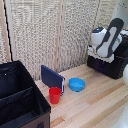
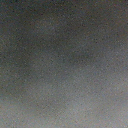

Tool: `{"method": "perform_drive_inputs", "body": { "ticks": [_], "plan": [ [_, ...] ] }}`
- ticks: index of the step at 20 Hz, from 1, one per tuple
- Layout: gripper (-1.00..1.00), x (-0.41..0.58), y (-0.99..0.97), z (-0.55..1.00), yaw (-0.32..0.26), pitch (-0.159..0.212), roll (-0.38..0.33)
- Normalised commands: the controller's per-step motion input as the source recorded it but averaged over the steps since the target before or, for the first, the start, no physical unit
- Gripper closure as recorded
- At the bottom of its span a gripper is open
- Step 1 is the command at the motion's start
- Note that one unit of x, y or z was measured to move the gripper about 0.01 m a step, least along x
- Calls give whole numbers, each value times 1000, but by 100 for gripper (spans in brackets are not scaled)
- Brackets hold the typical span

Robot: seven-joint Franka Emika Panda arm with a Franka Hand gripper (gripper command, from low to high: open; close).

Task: Please move the gripper into proximity with the fryer handle. Once close enough, gingerly grasp the handle and gently tug the fryer basket open in your direction.

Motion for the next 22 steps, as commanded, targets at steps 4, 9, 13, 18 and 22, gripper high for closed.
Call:
{"method": "perform_drive_inputs", "body": {
  "ticks": [4,9,13,18,22],
  "plan": [
    [100,0,619,275,-68,42,222],
    [100,6,799,264,-100,0,27],
    [100,7,901,43,-54,34,0],
    [100,87,889,2,-75,40,0],
    [100,126,876,-130,-121,0,-13]
  ]
}}
